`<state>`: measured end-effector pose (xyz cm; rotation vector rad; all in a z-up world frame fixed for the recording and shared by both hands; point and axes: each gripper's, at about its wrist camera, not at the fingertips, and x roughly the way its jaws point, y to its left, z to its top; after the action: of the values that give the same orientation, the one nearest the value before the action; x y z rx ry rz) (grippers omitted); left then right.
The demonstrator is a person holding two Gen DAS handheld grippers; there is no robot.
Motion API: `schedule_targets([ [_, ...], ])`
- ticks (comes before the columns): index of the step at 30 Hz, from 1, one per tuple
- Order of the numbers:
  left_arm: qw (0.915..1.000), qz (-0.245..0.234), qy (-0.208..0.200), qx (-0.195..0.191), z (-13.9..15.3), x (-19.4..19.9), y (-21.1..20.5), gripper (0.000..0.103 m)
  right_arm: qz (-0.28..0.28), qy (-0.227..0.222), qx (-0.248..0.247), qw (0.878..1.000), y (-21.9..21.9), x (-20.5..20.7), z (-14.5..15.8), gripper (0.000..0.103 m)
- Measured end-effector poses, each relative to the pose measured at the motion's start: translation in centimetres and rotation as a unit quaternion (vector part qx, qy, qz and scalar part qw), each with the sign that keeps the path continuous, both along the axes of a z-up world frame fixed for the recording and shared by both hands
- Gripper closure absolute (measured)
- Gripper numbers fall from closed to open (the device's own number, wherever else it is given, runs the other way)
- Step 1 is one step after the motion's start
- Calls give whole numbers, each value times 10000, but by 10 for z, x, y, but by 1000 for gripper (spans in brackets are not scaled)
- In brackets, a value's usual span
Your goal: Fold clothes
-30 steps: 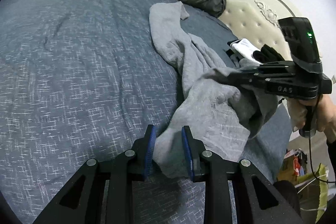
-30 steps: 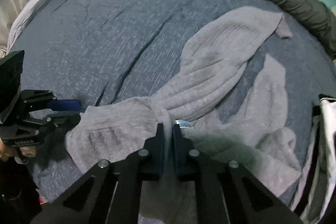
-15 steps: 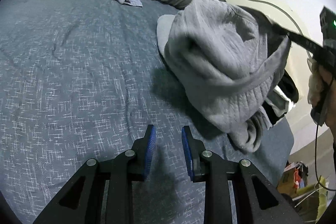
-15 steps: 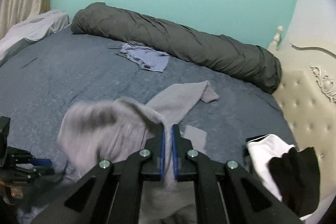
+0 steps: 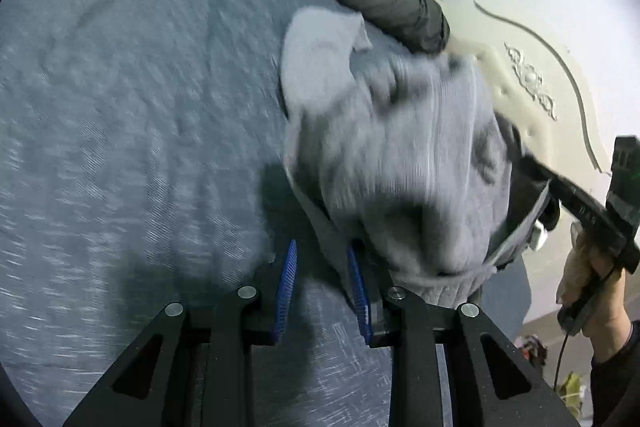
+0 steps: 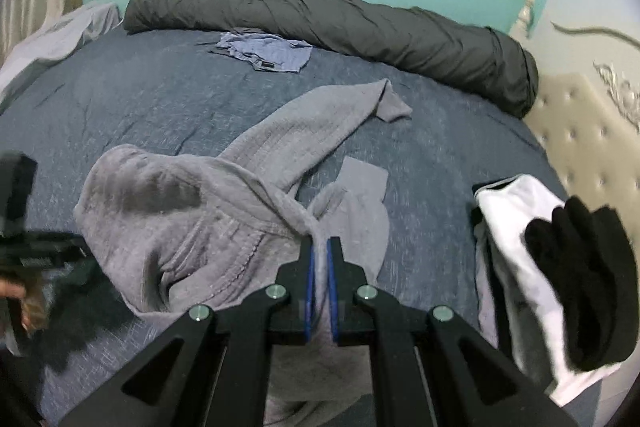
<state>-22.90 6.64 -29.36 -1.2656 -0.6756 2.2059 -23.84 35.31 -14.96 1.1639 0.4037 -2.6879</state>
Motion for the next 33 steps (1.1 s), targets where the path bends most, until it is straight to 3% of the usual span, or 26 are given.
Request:
schedule_targets([
  [8, 9977, 318, -212, 559, -12, -7, -4, 72, 132, -34, -84, 9999, 3, 0, 1, 98],
  [13, 9951, 509, -179, 833, -7, -3, -14, 53, 84, -53, -194, 9998, 9, -3, -2, 98],
  [17, 9958, 484, -59, 773, 1, -6, -12, 53, 108, -74, -208, 9997, 6, 0, -8, 98],
  [25, 9947, 303, -358, 910, -22, -23, 9, 53, 291, -70, -258, 9992, 2, 6, -5, 98],
  [26, 9952, 227, -359, 881, -25, -25, 13, 55, 329, -78, -234, 9992, 0, 8, -5, 97],
  [27, 9956, 153, -360, 853, -27, -27, 17, 73, 351, -88, -203, 9991, -1, 9, -5, 98],
  [29, 9964, 182, -346, 750, -27, -25, 17, 93, 376, -112, -175, 9991, -1, 10, -7, 97],
  [33, 9974, 380, -74, 610, -10, -17, 4, 95, 456, -88, -126, 9988, -8, 14, -9, 97],
])
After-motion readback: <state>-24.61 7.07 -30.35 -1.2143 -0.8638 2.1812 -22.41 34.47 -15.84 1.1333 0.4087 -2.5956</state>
